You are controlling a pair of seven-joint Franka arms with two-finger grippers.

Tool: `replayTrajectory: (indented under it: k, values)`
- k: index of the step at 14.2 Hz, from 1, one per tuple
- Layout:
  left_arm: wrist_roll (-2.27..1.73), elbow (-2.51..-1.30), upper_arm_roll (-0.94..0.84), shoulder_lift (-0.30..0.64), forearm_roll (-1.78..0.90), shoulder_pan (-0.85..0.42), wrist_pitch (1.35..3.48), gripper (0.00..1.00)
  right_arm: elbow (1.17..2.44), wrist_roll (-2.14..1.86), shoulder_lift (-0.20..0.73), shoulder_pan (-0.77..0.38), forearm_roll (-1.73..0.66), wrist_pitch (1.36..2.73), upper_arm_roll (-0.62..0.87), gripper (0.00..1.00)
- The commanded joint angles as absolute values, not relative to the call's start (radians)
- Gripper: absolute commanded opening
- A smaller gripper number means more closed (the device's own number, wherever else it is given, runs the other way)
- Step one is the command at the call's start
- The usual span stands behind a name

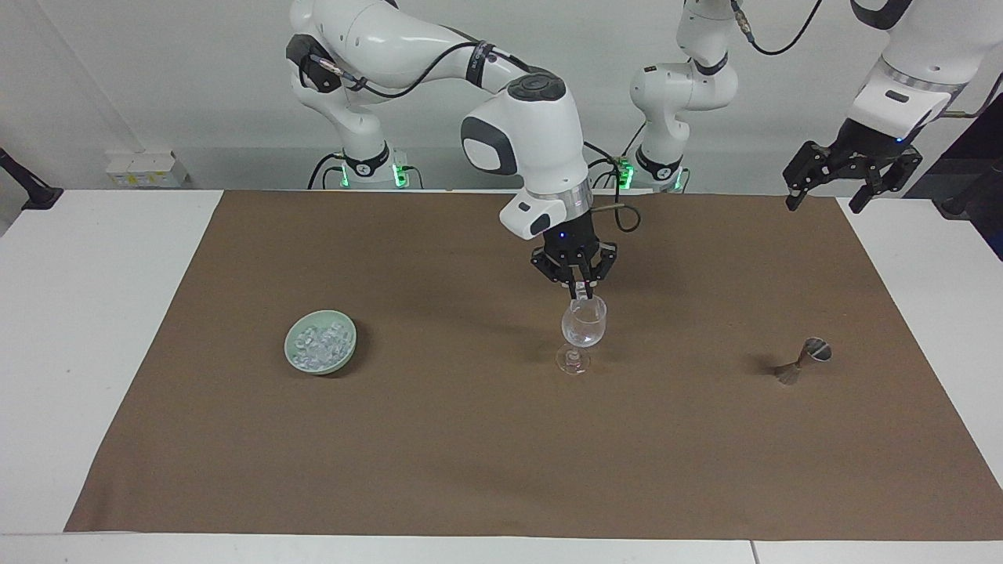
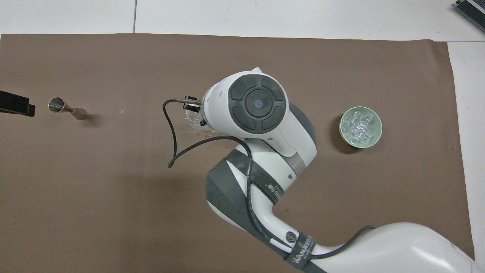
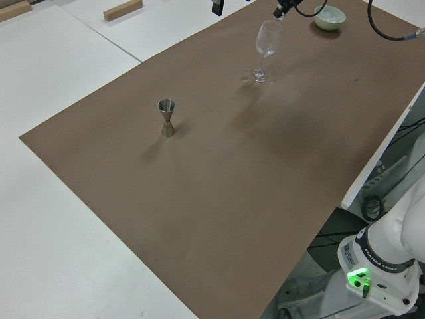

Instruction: Pour wine and add ice with both arms

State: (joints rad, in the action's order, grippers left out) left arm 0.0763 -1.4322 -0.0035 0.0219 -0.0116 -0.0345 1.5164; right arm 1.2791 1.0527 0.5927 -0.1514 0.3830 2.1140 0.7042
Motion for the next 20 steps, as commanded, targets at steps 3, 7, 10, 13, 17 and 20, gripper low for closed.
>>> replayTrajectory:
  k: [3,7,10,13,17,20]
  values:
    - [0.087,-1.439,0.015,0.015,0.000,-0.054,1.519,1.00,1.224,1.100,0.652,-0.169,0.449,2.154,0.727,0.00]
    - [0.084,-1.437,0.015,0.015,-0.003,-0.046,1.520,1.00,1.218,1.100,0.661,-0.170,0.482,2.151,0.729,0.00]
    - [0.084,-1.439,0.015,0.014,-0.003,-0.044,1.519,1.00,1.232,1.100,0.663,-0.170,0.486,2.143,0.732,0.00]
    - [0.081,-1.437,0.015,0.018,-0.005,-0.043,1.522,1.00,1.232,1.100,0.663,-0.170,0.486,2.146,0.732,0.00]
    - [0.083,-1.437,0.020,0.020,-0.006,-0.043,1.522,1.00,1.235,1.100,0.666,-0.170,0.486,2.155,0.732,0.16]
    - [0.083,-1.437,0.020,0.021,-0.011,-0.043,1.522,1.00,1.233,1.098,0.672,-0.170,0.488,2.157,0.732,0.30]
